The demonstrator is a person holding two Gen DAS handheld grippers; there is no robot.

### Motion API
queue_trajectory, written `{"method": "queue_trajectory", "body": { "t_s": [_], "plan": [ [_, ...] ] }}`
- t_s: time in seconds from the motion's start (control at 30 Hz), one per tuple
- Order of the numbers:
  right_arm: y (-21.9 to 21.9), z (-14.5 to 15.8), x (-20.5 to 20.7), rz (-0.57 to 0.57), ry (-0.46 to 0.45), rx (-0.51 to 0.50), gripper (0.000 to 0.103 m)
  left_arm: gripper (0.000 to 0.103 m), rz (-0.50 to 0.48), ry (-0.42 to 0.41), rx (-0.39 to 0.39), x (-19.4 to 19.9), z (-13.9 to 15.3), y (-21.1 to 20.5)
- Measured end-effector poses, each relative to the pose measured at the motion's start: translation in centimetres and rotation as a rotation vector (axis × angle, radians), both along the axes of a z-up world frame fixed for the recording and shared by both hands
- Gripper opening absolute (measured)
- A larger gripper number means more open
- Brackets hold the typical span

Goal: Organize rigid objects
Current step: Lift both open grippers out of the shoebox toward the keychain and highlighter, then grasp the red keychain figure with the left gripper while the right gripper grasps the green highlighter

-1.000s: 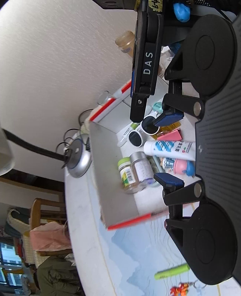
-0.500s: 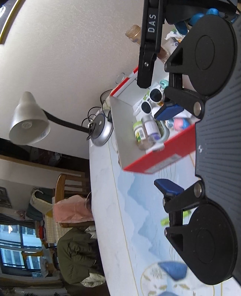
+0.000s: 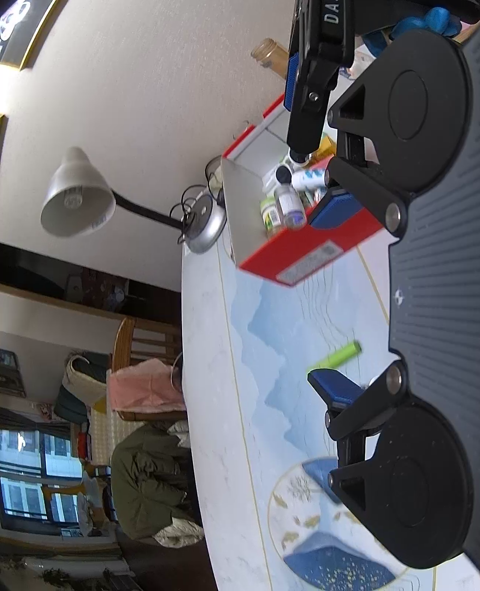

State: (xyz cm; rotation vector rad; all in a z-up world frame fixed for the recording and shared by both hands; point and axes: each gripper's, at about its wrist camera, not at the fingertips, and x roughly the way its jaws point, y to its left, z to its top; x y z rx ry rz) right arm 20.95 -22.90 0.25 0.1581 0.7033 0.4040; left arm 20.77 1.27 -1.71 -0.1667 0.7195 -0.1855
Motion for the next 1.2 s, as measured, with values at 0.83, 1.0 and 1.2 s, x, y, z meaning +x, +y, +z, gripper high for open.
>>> {"method": "queue_trajectory", "body": {
  "t_s": [0.83, 1.0, 1.2],
  "plan": [
    [11.9, -5.5, 4.1, 0.069, 0.167, -0.117, 0.098, 0.103, 0.131, 0.064, 0.000, 2.5, -10.4, 10.6],
    [12.9, -7.9, 6.3, 0.055, 0.225, -0.156, 0.094, 0.103, 0.110, 0.085, 0.020, 4.0, -12.7, 9.8],
    [13.5, -10.5, 8.8, 0.046, 0.296, -0.190, 0.084, 0.103, 0.094, 0.101, 0.050, 5.9, -14.7, 8.7]
  ]
}}
